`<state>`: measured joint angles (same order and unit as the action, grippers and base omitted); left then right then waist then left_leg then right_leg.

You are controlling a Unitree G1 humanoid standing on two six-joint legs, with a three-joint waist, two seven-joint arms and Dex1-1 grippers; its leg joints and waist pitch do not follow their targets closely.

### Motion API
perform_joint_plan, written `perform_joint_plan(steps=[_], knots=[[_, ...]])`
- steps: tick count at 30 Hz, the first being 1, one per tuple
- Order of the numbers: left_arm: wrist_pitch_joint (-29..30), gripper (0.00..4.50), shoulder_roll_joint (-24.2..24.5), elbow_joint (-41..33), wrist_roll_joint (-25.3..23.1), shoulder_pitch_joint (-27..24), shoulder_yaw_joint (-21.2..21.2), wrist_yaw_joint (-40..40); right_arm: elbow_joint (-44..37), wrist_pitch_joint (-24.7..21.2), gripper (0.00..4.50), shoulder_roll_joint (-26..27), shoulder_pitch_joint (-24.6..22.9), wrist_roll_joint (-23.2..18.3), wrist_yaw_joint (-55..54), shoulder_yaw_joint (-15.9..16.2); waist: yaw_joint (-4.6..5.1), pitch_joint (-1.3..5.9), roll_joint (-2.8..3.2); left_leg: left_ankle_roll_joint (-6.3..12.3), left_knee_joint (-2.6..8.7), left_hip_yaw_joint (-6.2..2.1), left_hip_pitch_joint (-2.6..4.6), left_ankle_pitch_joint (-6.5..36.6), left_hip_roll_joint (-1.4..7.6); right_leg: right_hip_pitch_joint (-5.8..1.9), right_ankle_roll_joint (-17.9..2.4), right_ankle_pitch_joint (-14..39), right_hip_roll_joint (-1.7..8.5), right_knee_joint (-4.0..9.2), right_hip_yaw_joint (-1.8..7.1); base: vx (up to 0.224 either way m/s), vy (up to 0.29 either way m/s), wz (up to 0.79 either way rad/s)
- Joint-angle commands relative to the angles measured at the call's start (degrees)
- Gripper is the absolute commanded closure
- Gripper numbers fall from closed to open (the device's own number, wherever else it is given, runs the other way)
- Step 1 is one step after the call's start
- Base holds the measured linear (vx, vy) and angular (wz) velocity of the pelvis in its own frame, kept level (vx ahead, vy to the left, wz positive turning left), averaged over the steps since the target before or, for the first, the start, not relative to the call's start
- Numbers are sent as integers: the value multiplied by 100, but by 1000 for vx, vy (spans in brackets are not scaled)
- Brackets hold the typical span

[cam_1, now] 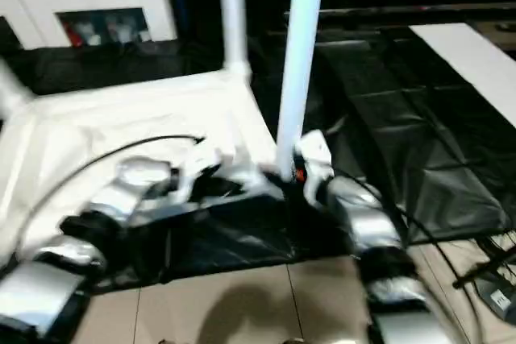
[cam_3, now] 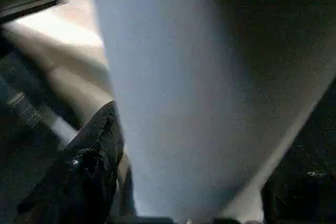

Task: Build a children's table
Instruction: Rotate leg to tighten

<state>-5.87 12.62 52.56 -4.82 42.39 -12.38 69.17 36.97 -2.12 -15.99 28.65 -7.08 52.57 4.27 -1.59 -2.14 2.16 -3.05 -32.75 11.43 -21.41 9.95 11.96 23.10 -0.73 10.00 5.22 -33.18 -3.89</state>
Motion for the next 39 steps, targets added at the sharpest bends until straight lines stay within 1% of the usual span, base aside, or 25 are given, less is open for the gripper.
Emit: perform_joint_plan(steps=[1, 2, 4, 5, 7, 8, 11, 17, 19, 20, 23, 24, 25, 26, 27, 28, 29, 30, 31, 32, 33, 35, 36, 38, 39], knots=[[-137, 450, -17, -43, -29, -4, -214, 362, -210, -117, 108, 12, -83, -112, 597, 280, -12, 364, -41, 811, 272, -26, 79, 948, 138, -331, -1633, 181, 249, 262, 177, 0, 0, 0], [-191, 450, 69, 4, -40, 21, -257, 571, -316, -156, 108, -129, -114, -147, 1011, 424, -42, 350, -36, 690, 291, -28, 97, 1110, 154, -313, -1607, 479, 257, 288, 186, 0, 0, 0], [-238, 450, 127, 42, -65, 45, -298, 695, -335, -205, 108, -195, -106, -170, 1265, 521, -51, 343, -42, 620, 304, -33, 101, 1176, 159, -309, -1577, 606, 257, 297, 189, 0, 0, 0], [-253, 450, 149, 60, -52, 57, -318, 801, -359, -215, 133, -239, -109, -158, 1464, 608, -48, 343, -49, 566, 312, -35, 103, 1224, 162, -309, -1567, 682, 256, 298, 190, 0, 0, 0], [-271, 450, 174, 87, -29, 77, -355, 984, -393, -243, 141, -306, -115, -118, 1787, 779, -55, 340, -35, 520, 314, -35, 108, 1246, 164, -301, -1572, 699, 262, 297, 196, 0, 0, 0], [-290, 450, 192, 102, -38, 88, -384, 1065, -395, -223, 141, -320, -113, -86, 1890, 855, -54, 332, -50, 496, 317, -33, 104, 1287, 153, -303, -1555, 796, 264, 314, 196, 0, 0, 0], [-373, 450, 239, 172, -62, 130, -424, 1230, -410, -227, 173, -306, -100, -68, 2094, 944, -64, 334, -48, 457, 321, -40, 97, 1290, 150, -309, -1516, 897, 275, 313, 198, 0, 0, 0], [-461, 450, 276, 320, -93, 214, -458, 1389, -455, -308, 188, -251, -96, -151, 2300, 1004, -72, 353, -51, 495, 305, -42, 95, 1137, 148, -318, -1561, 662, 272, 283, 195, 0, 0, 0], [-454, 450, 273, 342, -80, 226, -442, 1404, -491, -333, 189, -244, -127, -173, 2302, 1005, -79, 353, -25, 502, 306, -42, 98, 1137, 150, -316, -1580, 637, 274, 285, 192, 0, 0, 0], [-434, 450, 268, 351, -62, 230, -417, 1404, -514, -354, 189, -228, -159, -202, 2264, 977, -79, 358, -43, 492, 303, -42, 96, 1129, 146, -326, -1583, 611, 272, 278, 191, 0, 0, 0], [-407, 450, 251, 360, -43, 227, -367, 1307, -515, -347, 189, -158, -199, -260, 2038, 835, -79, 357, -32, 477, 306, -43, 101, 1148, 149, -322, -1589, 628, 271, 281, 189, 0, 0, 0], [-381, 450, 231, 367, -32, 229, -327, 1207, -498, -364, 189, -86, -211, -295, 1817, 706, -77, 352, -33, 468, 310, -44, 99, 1171, 148, -322, -1584, 666, 271, 286, 188, 0, 0, 0], [-288, 450, 198, 363, -87, 234, -270, 809, -374, -369, 189, 99, -210, -271, 1071, 409, -75, 337, -20, 420, 318, -40, 98, 1228, 150, -309, -1548, 777, 276, 299, 196, 0, 0, 0], [-288, 450, 198, 363, -87, 234, -270, 809, -374, -369, 189, 99, -210, -271, 1071, 409, -66, 328, -18, 371, 330, -44, 101, 1295, 151, -301, -1524, 894, 277, 307, 194, 0, 0, 0], [-214, 450, 166, 384, -117, 249, -234, 568, -308, -337, 189, 187, -215, -237, 725, 290, -46, 323, -43, 246, 343, -56, 114, 1437, 145, -293, -1440, 1220, 281, 328, 195, 0, 0, 0], [-95, 450, 106, 401, -133, 268, -174, 257, -190, -280, 189, 300, -207, -152, 232, 170, -34, 309, -47, 210, 347, -54, 122, 1543, 135, -282, -1398, 1419, 275, 349, 194, 0, 0, 0], [-24, 450, 68, 401, -130, 277, -137, 99, -115, -251, 190, 363, -194, -95, -56, 114, -11, 301, -31, 106, 359, -63, 140, 1660, 138, -256, -1309, 1718, 289, 375, 207, 0, 0, 0], [107, 450, -8, 372, -121, 280, -84, -142, -9, -205, 190, 492, -186, -26, -534, 12, 17, 302, -44, 40, 365, -76, 140, 1724, 128, -251, -1222, 1908, 290, 399, 210, 0, 0, 0], [252, 450, -109, 323, -139, 278, -46, -476, 125, -278, 190, 676, -156, 83, -1251, -121, 21, 298, -84, 40, 367, -78, 140, 1734, 122, -247, -1184, 1986, 288, 413, 208, 0, 0, 0], [366, 450, -208, 285, -178, 274, -20, -817, 245, -365, 190, 829, -123, 177, -1867, -223, 42, 285, -28, -22, 382, -91, 140, 1746, 120, -225, -1138, 2101, 295, 417, 217, 0, 0, 0], [469, 450, -288, 252, -169, 266, 6, -963, 309, -329, 190, 930, -109, 199, -2075, -247, 86, 287, -69, -54, 394, -107, 116, 1780, 108, -247, -1063, 2188, 279, 430, 198, 0, 0, 0], [683, 450, -483, 127, -192, 219, 33, -1315, 503, -313, 190, 1178, -39, 248, -2686, -322, 126, 295, -33, -7, 380, -99, 137, 1874, 102, -219, -1088, 2063, 274, 447, 209, 0, 0, 0], [772, 450, -610, 2, -238, 150, -3, -1453, 636, -310, 190, 1352, 21, 261, -3078, -369, 150, 293, -59, 7, 381, -91, 124, 1860, 104, -219, -1107, 1991, 266, 444, 216, 0, 0, 0], [882, 450, -785, -216, -292, 22, -81, -1588, 784, -306, 190, 1590, 108, 307, -3584, -445, 168, 300, -31, 47, 379, -93, 117, 1782, 106, -219, -1143, 1855, 277, 438, 216, 0, 0, 0], [913, 450, -828, -284, -296, -21, -104, -1603, 807, -291, 190, 1649, 127, 326, -3688, -461, 187, 293, -35, 51, 383, -91, 105, 1780, 104, -220, -1138, 1843, 268, 438, 214, 0, 0, 0]])
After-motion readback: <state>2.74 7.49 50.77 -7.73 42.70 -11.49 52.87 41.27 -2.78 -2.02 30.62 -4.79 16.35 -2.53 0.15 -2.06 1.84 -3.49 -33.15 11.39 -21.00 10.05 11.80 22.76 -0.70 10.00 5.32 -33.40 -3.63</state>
